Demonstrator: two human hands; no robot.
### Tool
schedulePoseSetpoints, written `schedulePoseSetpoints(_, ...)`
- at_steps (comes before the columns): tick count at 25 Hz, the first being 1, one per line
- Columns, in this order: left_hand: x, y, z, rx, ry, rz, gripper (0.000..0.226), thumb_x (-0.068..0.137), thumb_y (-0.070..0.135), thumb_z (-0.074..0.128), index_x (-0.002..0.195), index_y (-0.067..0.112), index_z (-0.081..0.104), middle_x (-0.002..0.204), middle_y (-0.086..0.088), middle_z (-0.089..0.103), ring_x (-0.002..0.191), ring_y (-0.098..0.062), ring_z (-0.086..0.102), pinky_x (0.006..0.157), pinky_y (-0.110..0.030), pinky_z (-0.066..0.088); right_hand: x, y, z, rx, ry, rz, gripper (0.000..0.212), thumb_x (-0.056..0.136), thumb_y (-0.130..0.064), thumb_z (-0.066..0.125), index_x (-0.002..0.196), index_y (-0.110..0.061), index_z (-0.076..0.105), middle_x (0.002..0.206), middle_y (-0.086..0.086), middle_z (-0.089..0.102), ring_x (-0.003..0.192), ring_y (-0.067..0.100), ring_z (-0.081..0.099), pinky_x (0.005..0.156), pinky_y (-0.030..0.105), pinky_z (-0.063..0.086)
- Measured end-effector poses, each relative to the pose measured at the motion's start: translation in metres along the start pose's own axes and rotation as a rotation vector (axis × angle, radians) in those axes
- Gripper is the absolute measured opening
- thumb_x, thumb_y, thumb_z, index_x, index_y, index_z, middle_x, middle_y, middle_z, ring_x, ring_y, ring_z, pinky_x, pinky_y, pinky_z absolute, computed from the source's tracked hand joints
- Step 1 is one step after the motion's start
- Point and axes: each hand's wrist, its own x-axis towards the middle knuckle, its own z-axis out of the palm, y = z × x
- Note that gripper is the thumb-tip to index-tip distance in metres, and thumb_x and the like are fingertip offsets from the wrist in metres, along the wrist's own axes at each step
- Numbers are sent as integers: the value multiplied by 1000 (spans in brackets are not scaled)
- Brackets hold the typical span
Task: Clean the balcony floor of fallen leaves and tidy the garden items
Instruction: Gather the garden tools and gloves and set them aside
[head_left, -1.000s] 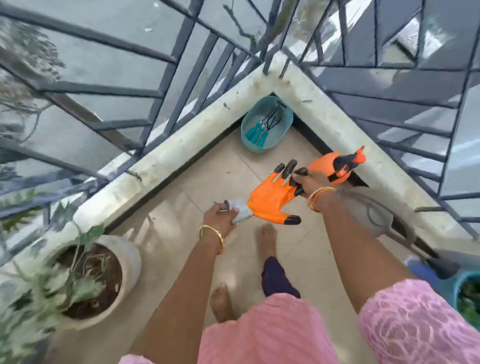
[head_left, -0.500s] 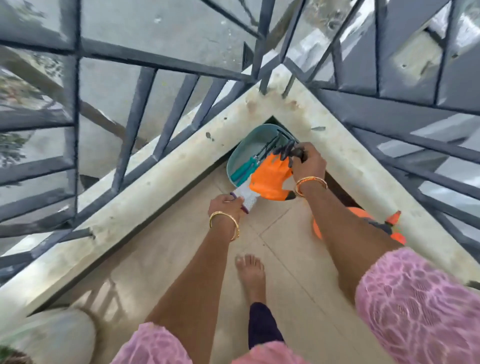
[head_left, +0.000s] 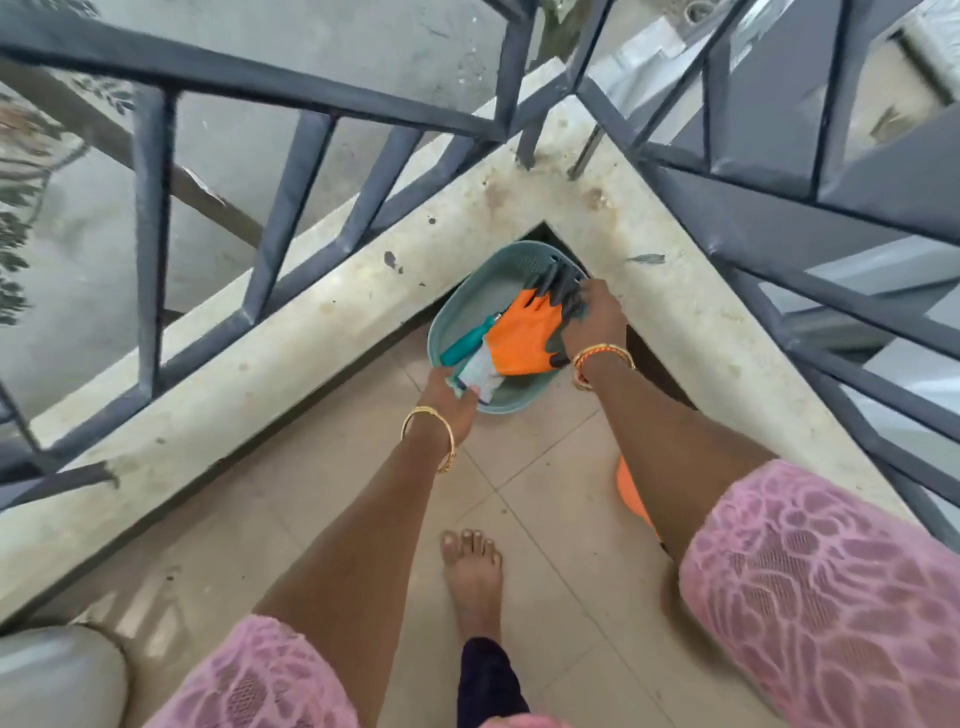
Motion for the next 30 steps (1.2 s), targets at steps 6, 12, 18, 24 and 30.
schedulePoseSetpoints(6, -102, -20, -27, 430, 105, 162, 33, 97, 18, 42, 129, 14, 47, 127, -10, 50, 116, -28, 51, 97, -38, 42, -87, -6, -10, -265, -42, -284, 19, 85, -9, 48, 92, -1, 63, 92, 20, 62, 89, 38, 58, 75, 40, 47)
schedulePoseSetpoints(12, -227, -76, -75, 716, 175, 59, 42, 98, 20, 39, 139, 13, 33, 144, -9, 32, 130, -26, 35, 99, -36, 38, -237, -57, -15, -653, -237, -706, 26, 76, -22, 40, 72, -6, 60, 76, 16, 58, 71, 34, 57, 56, 35, 46)
schedulePoseSetpoints(18, -362, -195, -102, 550, 360, -164, 53, 101, 26, 29, 150, 11, 13, 158, -10, 11, 146, -26, 11, 114, -38, 23, -409, -81, 0, -872, -525, -970, 43, 89, -26, 47, 125, -3, 54, 133, 20, 51, 122, 36, 49, 98, 44, 42)
schedulePoseSetpoints(24, -549, -326, -94, 279, 578, -390, 56, 101, 27, 26, 151, 10, 9, 160, -10, 6, 147, -26, 8, 116, -39, 15, -617, -76, -13, -938, -653, -1348, 54, 93, -31, 44, 138, -1, 40, 145, 21, 39, 134, 35, 35, 107, 47, 30)
schedulePoseSetpoints(30, -755, -422, -42, 31, 751, -578, 54, 101, 28, 31, 149, 9, 17, 157, -12, 14, 144, -28, 15, 115, -39, 21, -831, -46, -69, -879, -748, -1602, 46, 94, -30, 41, 132, -3, 43, 140, 18, 41, 132, 35, 33, 104, 45, 30)
